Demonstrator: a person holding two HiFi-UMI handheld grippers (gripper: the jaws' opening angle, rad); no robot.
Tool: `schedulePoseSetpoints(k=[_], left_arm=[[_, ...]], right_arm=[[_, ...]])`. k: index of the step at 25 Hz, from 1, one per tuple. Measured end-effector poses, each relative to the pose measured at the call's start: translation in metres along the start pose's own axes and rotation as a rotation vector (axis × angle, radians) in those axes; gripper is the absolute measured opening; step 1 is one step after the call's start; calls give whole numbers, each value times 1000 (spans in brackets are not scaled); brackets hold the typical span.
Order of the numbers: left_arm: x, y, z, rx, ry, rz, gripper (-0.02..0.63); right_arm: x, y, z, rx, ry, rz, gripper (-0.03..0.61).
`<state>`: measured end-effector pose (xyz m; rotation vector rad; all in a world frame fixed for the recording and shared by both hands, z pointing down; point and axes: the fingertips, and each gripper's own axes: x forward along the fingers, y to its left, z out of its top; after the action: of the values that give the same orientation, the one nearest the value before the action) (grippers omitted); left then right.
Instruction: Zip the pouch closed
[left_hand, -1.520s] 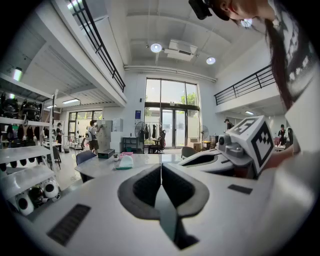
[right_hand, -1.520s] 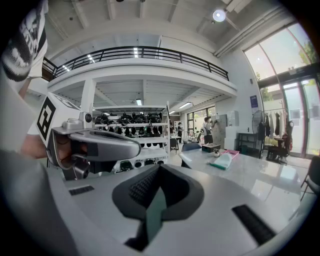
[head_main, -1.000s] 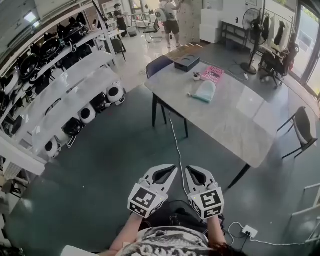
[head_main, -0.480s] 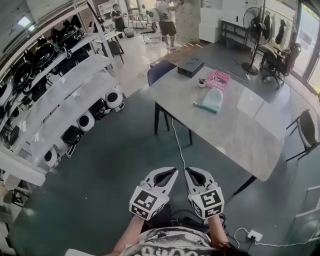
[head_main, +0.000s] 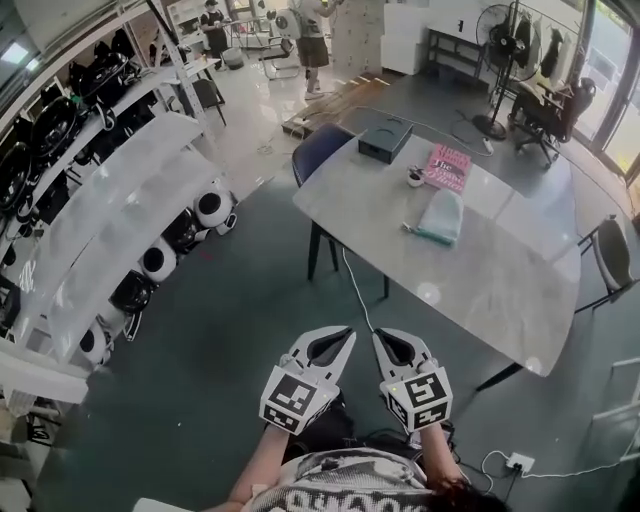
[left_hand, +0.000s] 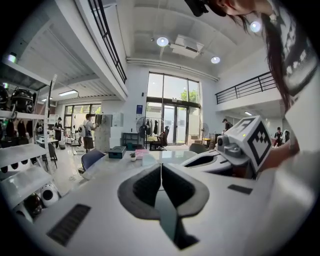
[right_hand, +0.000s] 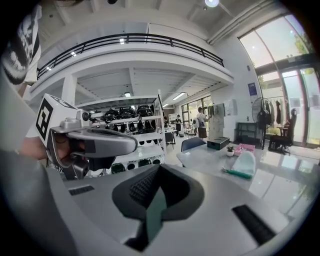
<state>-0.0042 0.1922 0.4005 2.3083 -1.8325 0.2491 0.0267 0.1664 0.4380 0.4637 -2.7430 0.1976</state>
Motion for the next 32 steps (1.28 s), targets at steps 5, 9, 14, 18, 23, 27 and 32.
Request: schedulePoseSetpoints(k=[5,9,14,18,23,27,32], left_arm=[[7,40,2,7,-4,-44,14],[14,62,-3,-5,-7,-50,14],[28,58,-8,-20,10,-108,14],[46,62,-11,-33,27,-140,14],[81,71,-10,-34,42,-170,14],[118,82,-8,-20,73,-192,14],[176,102,2,13,111,-205,14]], right_arm=[[32,-9,12,10,5,-62,-3],[43,-19,15,11,18,-107,-3],[45,-37,12,21,35,-154,-3],[54,-50,14,35,41,-166,-3],[67,-82,10,60,49,-183,-2],[83,-123,13,91,47,-203,-3],[109,-182,29,99,40,-209,-3]])
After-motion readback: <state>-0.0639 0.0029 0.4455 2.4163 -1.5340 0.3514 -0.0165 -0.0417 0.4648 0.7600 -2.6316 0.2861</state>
